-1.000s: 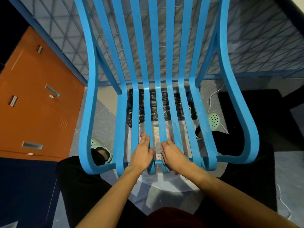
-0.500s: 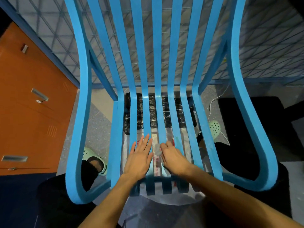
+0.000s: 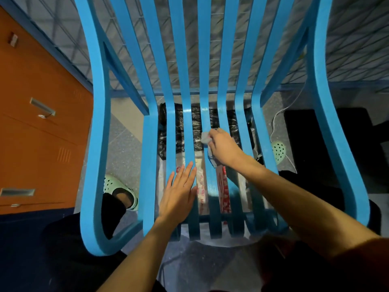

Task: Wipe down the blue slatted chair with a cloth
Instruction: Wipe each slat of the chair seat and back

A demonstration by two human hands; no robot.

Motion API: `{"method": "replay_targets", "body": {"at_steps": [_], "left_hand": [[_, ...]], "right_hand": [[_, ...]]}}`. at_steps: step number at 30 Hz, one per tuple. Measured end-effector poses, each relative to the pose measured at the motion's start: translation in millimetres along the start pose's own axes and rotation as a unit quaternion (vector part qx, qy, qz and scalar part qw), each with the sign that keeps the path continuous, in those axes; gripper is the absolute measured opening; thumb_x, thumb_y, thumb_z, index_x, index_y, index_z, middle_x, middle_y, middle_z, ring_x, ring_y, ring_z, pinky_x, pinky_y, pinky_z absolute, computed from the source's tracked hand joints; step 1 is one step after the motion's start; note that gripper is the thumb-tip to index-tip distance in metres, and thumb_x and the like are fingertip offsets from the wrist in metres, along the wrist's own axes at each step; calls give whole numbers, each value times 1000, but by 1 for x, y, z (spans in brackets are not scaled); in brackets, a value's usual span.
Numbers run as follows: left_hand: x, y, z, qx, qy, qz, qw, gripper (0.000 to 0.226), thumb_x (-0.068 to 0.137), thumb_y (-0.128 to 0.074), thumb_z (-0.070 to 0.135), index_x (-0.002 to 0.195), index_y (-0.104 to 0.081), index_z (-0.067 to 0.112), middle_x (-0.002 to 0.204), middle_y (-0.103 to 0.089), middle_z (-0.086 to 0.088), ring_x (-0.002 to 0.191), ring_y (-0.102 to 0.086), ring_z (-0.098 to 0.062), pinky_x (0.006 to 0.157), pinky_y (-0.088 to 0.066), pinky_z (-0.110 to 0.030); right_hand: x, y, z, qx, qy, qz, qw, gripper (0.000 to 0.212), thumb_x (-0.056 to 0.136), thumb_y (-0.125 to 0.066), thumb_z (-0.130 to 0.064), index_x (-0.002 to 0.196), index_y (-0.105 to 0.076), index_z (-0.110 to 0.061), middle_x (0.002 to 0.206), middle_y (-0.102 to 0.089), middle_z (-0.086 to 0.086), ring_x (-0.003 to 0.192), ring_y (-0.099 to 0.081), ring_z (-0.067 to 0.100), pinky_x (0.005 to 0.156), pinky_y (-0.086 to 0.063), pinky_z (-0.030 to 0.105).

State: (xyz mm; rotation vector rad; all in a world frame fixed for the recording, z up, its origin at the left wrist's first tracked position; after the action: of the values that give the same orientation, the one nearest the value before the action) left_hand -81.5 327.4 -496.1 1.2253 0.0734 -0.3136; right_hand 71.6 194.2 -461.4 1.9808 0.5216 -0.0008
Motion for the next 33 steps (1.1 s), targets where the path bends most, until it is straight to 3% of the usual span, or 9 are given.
{"method": "replay_targets", "body": {"at_steps": [3,6,9,12,16,23,25,28,33], "left_hand": [[-1,-1,0,-10,-5,2,1000,58,102,-36,30,155,-13,20,162,-4,6,150,-1,-16,120,-2,-38],[3,0,0,-14,-6,7,1000,56,102,-38,29,154,-18,20,162,-7,5,150,-2,-18,120,-5,-41],[10,3,-4,1,-20,1,1000,54,103,-36,28,154,-19,19,162,-8,3,148,3,-16,120,-5,-43],[26,4,-11,-16,1,-11,1000,53,104,-26,35,154,-11,24,162,1,8,147,13,-9,120,3,-37],[55,8,-15,-16,29,-1,999,57,103,-26,39,155,-8,23,162,4,8,147,13,-10,119,8,-34],[69,9,-15,1,6,55,998,53,103,-29,32,153,-20,16,162,-12,1,149,-6,-16,121,-8,-41],[67,8,-13,2,-8,63,998,53,102,-28,30,151,-25,12,161,-17,-3,149,-13,-21,120,-13,-44],[70,10,-13,-10,-1,69,998,50,102,-33,24,151,-27,12,160,-20,-3,147,-18,-21,119,-16,-44],[69,14,-15,-25,9,73,997,51,102,-38,24,151,-28,15,159,-22,0,146,-22,-17,118,-10,-39]], "right_hand": [[-56,-7,-5,10,18,-13,1000,13,99,-44,-14,108,-53,-12,102,-45,-1,89,-49,18,80,-41,31],[-119,-39,-14,61,23,-76,995,14,95,-55,-11,108,-56,-14,105,-51,3,89,-56,18,80,-51,34],[-152,-54,-22,59,-18,-147,987,26,97,-54,-14,122,-55,-15,123,-53,1,103,-57,12,90,-45,19],[-157,-57,-25,51,-20,-164,985,28,97,-51,-12,125,-52,-12,127,-51,7,110,-56,19,94,-45,27],[-139,-55,-29,43,-31,-175,983,27,95,-59,-15,122,-56,-16,128,-51,5,113,-59,19,97,-51,34],[-88,-52,-21,12,-25,-153,988,30,88,-67,-13,116,-57,-14,118,-53,7,106,-61,24,90,-55,38],[-76,-44,-20,-12,-3,-121,993,27,90,-63,-9,116,-57,-8,113,-55,12,98,-62,28,85,-53,33],[-49,-34,-16,-31,12,-94,995,23,95,-50,-5,117,-54,0,111,-54,17,95,-59,33,79,-45,36],[14,-23,3,-34,-6,-68,997,19,93,-46,-3,111,-50,-5,106,-47,14,84,-58,36,75,-47,42]]}}
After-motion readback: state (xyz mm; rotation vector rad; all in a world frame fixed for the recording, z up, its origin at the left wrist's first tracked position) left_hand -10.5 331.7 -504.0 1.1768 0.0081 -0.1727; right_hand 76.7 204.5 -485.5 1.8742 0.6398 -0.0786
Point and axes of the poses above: each hand's wrist, its own x-axis towards the middle knuckle, its own y-axis out of the back of the hand, z = x × y, the point moved 6 cm from there along x, towards the middle knuckle
